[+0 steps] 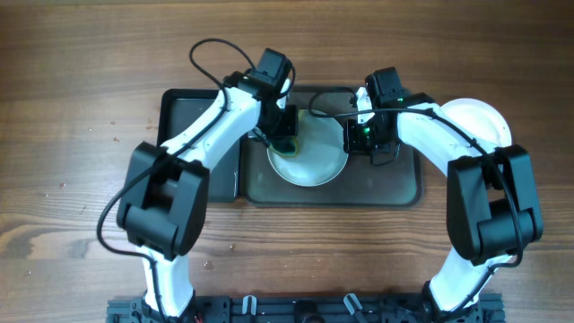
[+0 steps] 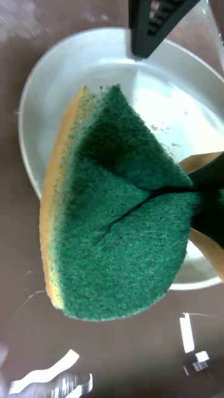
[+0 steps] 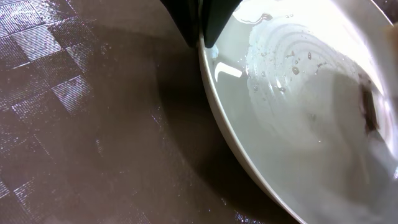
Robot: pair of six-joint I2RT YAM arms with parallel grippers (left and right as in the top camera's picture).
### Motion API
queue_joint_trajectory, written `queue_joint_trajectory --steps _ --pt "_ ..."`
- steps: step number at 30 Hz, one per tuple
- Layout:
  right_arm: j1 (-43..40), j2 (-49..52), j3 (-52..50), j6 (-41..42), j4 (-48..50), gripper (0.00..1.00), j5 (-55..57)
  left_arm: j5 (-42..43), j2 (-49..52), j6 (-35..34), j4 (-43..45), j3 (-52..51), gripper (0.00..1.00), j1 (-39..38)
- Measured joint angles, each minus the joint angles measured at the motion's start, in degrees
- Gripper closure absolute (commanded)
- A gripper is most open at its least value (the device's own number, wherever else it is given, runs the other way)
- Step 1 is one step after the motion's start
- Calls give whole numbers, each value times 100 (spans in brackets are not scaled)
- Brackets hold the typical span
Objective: Clean dirty plates on tray and stack at the side
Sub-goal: 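Scrub the center plate with the sponge while the right gripper holds its rim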
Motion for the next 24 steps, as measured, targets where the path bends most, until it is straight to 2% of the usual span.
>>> queue_joint_trajectory --steps 11,19,24 --pt "0 7 0 0 2 96 0 175 520 -389 280 35 96 -203" --pt "-7 7 0 0 -4 96 87 1801 758 -57 409 59 96 -50" --pt "-7 7 0 0 -2 96 90 2194 706 72 376 59 96 -74"
